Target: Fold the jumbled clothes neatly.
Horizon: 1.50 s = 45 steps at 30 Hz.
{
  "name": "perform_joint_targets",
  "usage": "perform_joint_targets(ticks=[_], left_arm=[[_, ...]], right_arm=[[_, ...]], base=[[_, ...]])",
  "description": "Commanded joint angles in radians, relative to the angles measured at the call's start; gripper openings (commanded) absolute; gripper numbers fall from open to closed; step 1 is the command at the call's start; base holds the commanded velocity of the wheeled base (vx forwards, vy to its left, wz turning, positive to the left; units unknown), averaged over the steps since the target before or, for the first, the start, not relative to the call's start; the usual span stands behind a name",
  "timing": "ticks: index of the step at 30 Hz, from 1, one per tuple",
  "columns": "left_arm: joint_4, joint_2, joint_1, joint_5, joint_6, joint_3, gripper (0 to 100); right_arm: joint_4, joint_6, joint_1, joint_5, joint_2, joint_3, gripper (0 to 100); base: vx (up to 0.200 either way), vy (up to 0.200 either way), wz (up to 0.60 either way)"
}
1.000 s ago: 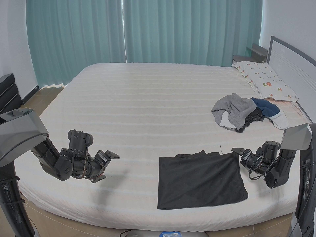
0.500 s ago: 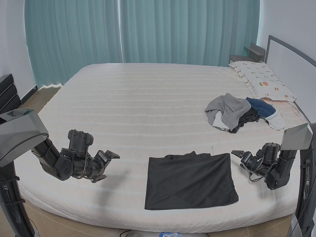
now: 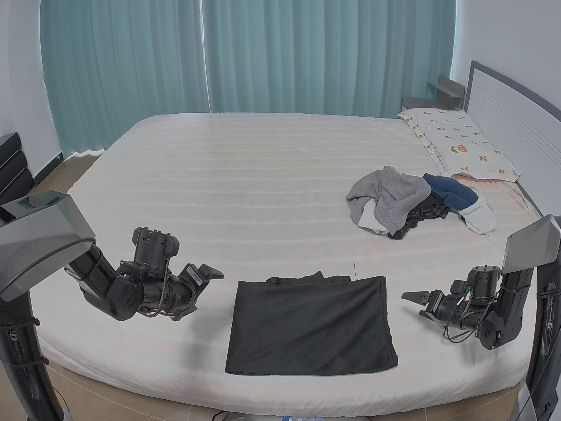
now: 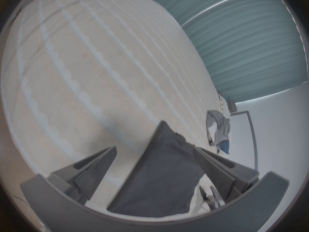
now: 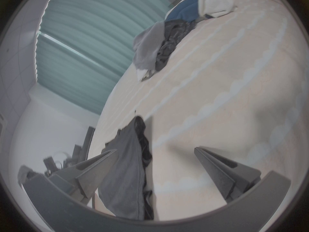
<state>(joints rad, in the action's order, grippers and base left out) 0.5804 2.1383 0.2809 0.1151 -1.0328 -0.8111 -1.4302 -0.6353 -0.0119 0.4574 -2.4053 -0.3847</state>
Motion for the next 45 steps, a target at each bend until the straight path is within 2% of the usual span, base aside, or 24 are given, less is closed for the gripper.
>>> perform_joint_targets(ticks=[1,3,4,7,16,28,29,41,45], left_arm=[[-0.002,0.094,0.018,-0.058,0.115,-0.096,100],[0.001,0.135,0.024,-0.08,0.154,-0.128,100],[0.001,0.167,0.043,-0.117,0.168,-0.161,100],[-0.005,0.209,0.078,-0.178,0.168,-0.238,100],[-0.001,0.325,0.13,-0.183,0.183,-0.358,100],[-0.022,0.331,0.146,-0.175,0.203,-0.367,100],[-0.022,0.331,0.146,-0.175,0.201,-0.372,0],[-0.031,0.35,0.143,-0.224,0.197,-0.402,0],[-0.031,0.35,0.139,-0.247,0.194,-0.401,0]], right_arm=[[-0.018,0.04,-0.045,0.013,0.011,0.079,100],[-0.039,0.043,-0.062,0.012,0.003,0.093,100],[-0.055,0.049,-0.077,0.01,-0.005,0.102,100],[-0.072,0.052,-0.089,0.01,-0.017,0.107,100],[-0.073,0.052,-0.091,0.012,-0.017,0.11,100],[-0.075,0.049,-0.095,0.015,-0.015,0.112,100],[-0.076,0.049,-0.099,0.013,-0.015,0.112,100],[-0.131,0.059,-0.131,0.027,-0.009,0.196,100],[-0.131,0.143,-0.157,0.029,-0.015,0.239,100]], base=[[0.0,0.0,0.0],[0.0,0.0,0.0],[0.0,0.0,0.0],[0.0,0.0,0.0],[0.0,0.0,0.0],[0.0,0.0,0.0],[0.0,0.0,0.0],[0.0,0.0,0.0],[0.0,0.0,0.0]])
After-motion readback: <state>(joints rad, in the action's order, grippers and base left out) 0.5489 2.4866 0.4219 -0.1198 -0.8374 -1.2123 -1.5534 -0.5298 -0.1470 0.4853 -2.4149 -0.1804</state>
